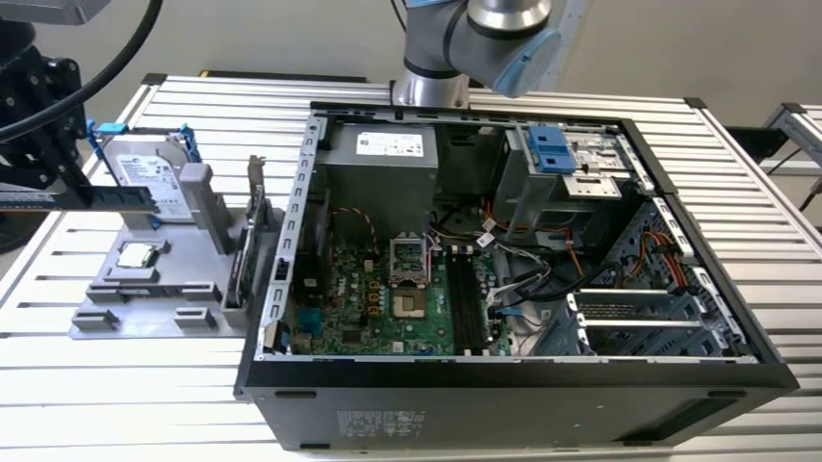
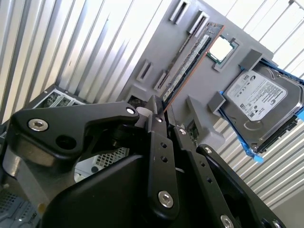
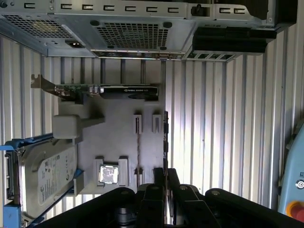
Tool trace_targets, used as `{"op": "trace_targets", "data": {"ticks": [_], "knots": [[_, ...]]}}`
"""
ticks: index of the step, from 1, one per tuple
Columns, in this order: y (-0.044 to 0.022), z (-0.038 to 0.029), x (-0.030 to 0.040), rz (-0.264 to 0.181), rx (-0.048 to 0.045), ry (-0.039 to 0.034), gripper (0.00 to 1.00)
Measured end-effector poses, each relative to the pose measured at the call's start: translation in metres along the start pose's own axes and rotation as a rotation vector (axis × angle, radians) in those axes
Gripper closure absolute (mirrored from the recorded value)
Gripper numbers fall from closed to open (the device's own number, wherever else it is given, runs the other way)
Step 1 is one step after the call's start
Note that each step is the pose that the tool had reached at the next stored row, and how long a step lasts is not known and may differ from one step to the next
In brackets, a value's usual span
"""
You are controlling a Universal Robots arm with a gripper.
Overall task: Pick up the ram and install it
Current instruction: 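Pick up the ram and move it above insertion slot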
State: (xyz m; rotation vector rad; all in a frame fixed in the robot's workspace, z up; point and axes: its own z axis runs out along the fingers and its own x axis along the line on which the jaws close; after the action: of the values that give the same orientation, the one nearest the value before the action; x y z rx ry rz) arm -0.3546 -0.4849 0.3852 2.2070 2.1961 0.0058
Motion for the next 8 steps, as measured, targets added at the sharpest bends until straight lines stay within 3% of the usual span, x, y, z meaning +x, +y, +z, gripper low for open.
{"op": "trace_targets", "data": {"ticks": [8], "knots": [[0.0064, 0.0001, 0.0000, 0.000, 0.0000, 0.0000, 1.00]]}}
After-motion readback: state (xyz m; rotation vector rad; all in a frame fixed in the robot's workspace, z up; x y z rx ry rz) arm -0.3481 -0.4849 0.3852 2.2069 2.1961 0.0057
